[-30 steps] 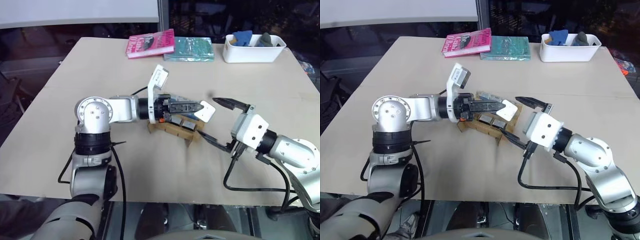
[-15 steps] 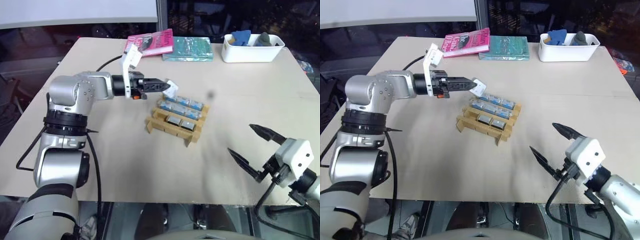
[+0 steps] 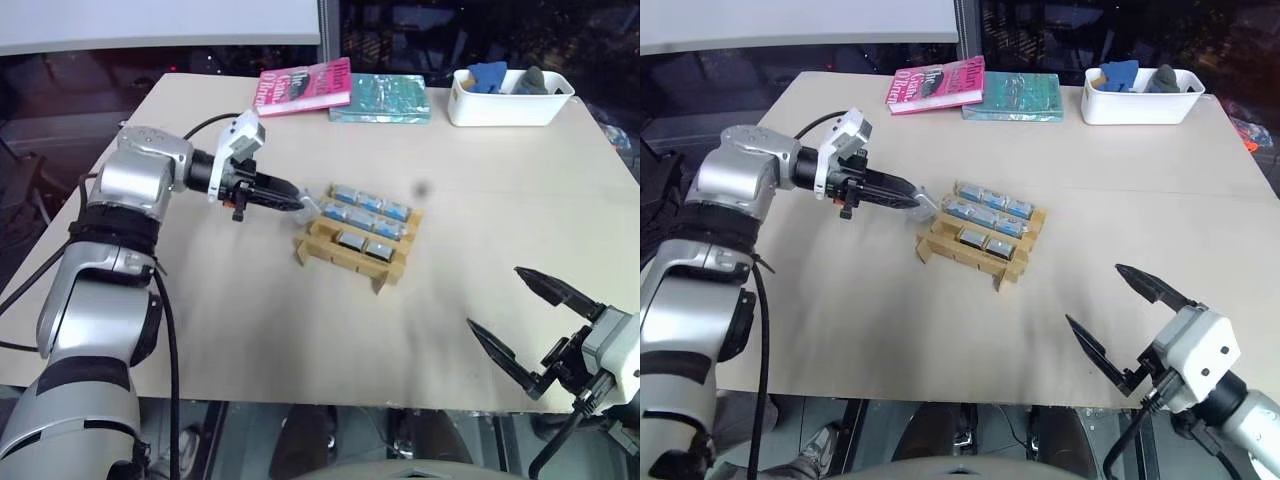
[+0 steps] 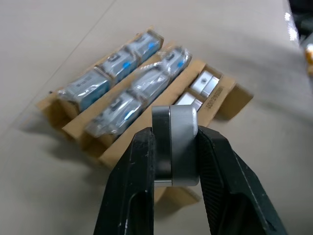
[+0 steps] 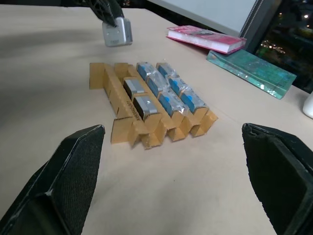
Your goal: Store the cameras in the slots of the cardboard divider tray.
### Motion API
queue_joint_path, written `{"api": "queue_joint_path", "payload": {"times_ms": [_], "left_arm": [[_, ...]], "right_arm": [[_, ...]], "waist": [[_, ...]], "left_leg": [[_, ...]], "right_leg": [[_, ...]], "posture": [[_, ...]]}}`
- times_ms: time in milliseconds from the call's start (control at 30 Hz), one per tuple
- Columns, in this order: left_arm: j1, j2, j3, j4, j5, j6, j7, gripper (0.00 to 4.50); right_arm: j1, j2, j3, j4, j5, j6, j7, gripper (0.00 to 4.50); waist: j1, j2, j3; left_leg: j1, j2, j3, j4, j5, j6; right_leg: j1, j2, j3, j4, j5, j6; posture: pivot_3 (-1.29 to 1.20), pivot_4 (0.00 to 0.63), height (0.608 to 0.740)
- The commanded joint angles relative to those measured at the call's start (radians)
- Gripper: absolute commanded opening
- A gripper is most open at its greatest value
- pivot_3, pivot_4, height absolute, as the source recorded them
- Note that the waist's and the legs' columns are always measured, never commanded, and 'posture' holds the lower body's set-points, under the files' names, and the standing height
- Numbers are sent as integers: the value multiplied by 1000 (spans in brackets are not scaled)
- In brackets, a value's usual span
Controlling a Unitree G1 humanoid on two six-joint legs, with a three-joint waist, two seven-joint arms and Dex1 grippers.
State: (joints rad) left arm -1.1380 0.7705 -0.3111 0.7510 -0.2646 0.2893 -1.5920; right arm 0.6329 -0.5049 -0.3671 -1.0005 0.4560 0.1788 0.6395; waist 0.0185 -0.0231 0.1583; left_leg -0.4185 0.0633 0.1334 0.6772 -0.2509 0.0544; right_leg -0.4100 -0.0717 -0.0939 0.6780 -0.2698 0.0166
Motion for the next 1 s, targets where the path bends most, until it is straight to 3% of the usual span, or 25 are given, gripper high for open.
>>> {"api": "queue_joint_path", "payload": {"times_ms": [33,233,567,733,1000], "left_arm": [[-64,-37,-40,110,34,-275,-22,680],[-110,-90,-104,220,14,-391,-22,680],[-132,-97,-252,312,45,-588,-22,680],[-148,-121,-266,358,71,-634,-22,680],[-158,-135,-241,400,110,-651,-22,680]], "right_arm": [[49,16,37,-46,-52,-47,-26,4477],[94,17,111,-47,-100,-111,-82,4477],[153,-11,153,-47,-82,-217,-97,4477],[42,-97,159,-47,16,-136,-93,4477],[-277,-186,177,45,236,122,-135,4477]], "waist": [[-1,0,0],[-8,-1,0],[-7,-2,0],[-8,-2,0],[-8,-3,0]], "left_leg": [[0,0,0,0,0,0],[0,1,1,1,-1,1],[0,2,0,1,-1,1],[0,2,0,2,-1,2],[-1,1,-1,4,-2,4]], "right_leg": [[0,0,0,0,0,0],[-1,0,1,0,0,0],[-1,0,1,0,0,0],[-1,1,1,1,0,0],[0,1,1,1,2,-3]], "posture": [[0,150,740],[0,150,740],[0,150,740],[0,150,740],[0,150,740]]}}
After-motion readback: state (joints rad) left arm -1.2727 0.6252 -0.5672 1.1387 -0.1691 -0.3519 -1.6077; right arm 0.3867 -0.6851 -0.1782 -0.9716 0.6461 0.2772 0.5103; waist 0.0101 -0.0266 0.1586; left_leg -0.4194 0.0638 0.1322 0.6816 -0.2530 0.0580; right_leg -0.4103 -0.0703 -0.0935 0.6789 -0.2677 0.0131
